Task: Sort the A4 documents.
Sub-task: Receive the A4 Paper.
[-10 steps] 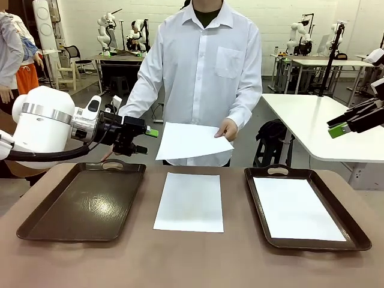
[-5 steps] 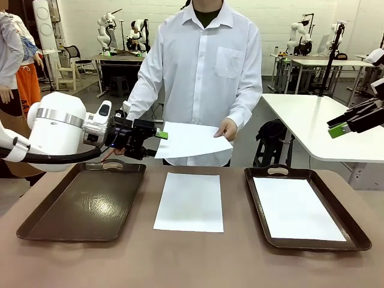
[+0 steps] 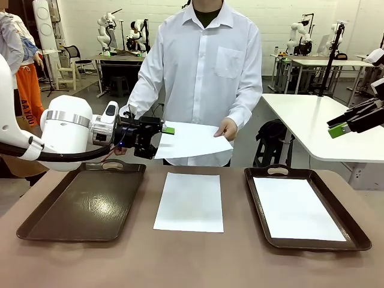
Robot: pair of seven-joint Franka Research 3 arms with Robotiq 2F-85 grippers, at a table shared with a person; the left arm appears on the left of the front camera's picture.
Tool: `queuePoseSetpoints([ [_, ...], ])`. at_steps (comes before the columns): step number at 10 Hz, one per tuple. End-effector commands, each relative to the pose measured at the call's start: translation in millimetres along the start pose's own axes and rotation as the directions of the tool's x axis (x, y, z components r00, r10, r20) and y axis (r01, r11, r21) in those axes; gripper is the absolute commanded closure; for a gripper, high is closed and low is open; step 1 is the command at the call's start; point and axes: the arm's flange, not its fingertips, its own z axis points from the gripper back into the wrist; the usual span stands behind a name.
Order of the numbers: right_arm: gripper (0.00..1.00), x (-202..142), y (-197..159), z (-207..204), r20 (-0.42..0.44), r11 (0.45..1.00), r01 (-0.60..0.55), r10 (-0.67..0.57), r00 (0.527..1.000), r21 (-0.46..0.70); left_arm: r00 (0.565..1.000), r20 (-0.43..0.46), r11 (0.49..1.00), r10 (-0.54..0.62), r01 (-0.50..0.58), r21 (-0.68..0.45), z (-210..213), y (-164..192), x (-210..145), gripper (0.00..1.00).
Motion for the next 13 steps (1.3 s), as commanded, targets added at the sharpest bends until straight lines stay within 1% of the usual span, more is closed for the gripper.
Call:
queuePoseSetpoints([
  [1, 0.11, -0.7, -0.1, -0.7, 0.001, 1.000, 0.001, -0.001, 1.000, 0.002, 0.999, 0.001, 0.999, 0.042, -0.042, -0.026, -3.2, 6.2, 8.0, 0.00],
  [4, 0.11, -0.7, -0.1, -0.7, 0.001, 1.000, 0.001, -0.001, 1.000, 0.002, 0.998, 0.008, 0.997, 0.057, -0.057, -0.049, -7.1, 8.1, 11.6, 0.00],
  [5, 0.11, -0.7, -0.1, -0.7, 0.001, 1.000, 0.001, -0.001, 1.000, 0.002, 0.998, 0.011, 0.996, 0.062, -0.061, -0.068, -8.4, 7.1, 13.5, 0.00],
  [6, 0.11, -0.7, -0.1, -0.7, 0.001, 1.000, 0.001, -0.001, 1.000, 0.002, 0.997, 0.006, 0.991, 0.077, -0.076, -0.111, -9.4, 7.7, 16.0, 0.00],
  [7, 0.11, -0.7, -0.1, -0.7, 0.001, 1.000, 0.001, -0.001, 1.000, 0.002, 0.996, 0.022, 0.987, 0.091, -0.088, -0.138, -9.6, 6.9, 16.0, 0.00],
  [8, 0.11, -0.7, -0.1, -0.7, 0.001, 1.000, 0.001, -0.001, 1.000, 0.002, 0.996, 0.028, 0.985, 0.087, -0.082, -0.150, -10.2, 7.1, 14.4, 0.09],
  [10, 0.11, -0.7, -0.1, -0.7, 0.001, 1.000, 0.001, -0.001, 1.000, 0.002, 0.995, -0.005, 0.982, 0.103, -0.103, -0.157, -8.5, 10.6, 12.4, 0.28],
  [13, 0.11, -0.7, -0.1, -0.7, 0.001, 1.000, 0.001, -0.001, 1.000, 0.002, 0.995, 0.006, 0.983, 0.103, -0.101, -0.152, -8.2, 10.1, 12.0, 0.56],
])
